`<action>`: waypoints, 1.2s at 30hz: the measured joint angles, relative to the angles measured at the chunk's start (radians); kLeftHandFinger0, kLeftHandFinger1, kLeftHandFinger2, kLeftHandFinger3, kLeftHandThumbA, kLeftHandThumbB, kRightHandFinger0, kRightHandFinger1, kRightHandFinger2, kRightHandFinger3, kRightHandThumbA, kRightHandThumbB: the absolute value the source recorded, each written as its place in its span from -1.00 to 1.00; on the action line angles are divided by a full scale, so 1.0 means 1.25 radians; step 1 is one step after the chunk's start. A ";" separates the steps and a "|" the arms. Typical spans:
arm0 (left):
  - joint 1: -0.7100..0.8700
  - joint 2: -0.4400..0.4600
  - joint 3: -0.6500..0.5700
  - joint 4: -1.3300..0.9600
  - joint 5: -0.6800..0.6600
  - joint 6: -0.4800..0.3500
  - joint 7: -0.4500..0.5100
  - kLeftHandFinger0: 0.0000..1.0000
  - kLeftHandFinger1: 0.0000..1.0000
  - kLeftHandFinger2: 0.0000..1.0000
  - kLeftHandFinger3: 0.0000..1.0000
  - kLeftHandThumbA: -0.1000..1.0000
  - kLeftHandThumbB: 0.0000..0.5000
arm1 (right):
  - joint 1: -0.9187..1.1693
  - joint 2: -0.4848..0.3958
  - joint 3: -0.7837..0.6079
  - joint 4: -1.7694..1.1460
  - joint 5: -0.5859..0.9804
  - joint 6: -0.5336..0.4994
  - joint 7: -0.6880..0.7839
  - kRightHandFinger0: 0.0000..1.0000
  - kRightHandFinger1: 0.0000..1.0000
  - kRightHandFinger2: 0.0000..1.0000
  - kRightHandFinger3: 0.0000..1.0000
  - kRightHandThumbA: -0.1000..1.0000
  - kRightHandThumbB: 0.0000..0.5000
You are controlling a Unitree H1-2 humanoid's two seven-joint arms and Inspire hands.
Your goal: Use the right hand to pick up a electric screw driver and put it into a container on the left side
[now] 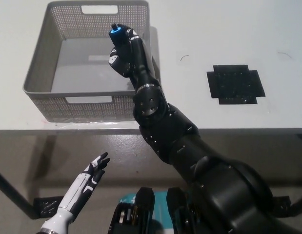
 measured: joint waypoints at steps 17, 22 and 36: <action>-0.004 0.001 -0.004 0.006 0.004 -0.001 0.000 1.00 1.00 1.00 1.00 1.00 -0.09 | 0.003 -0.057 -0.001 -0.020 0.003 -0.010 0.141 1.00 1.00 1.00 1.00 0.81 0.27; -0.004 0.001 -0.005 0.006 0.005 -0.001 0.000 1.00 1.00 1.00 1.00 1.00 -0.07 | 0.006 -0.064 -0.003 -0.043 0.003 -0.013 0.149 1.00 1.00 1.00 1.00 0.85 0.32; 0.000 0.000 -0.005 0.009 0.004 0.000 0.000 1.00 1.00 1.00 1.00 0.99 -0.02 | 0.146 -0.157 -0.059 -0.458 0.021 0.001 0.180 1.00 1.00 1.00 1.00 0.97 0.30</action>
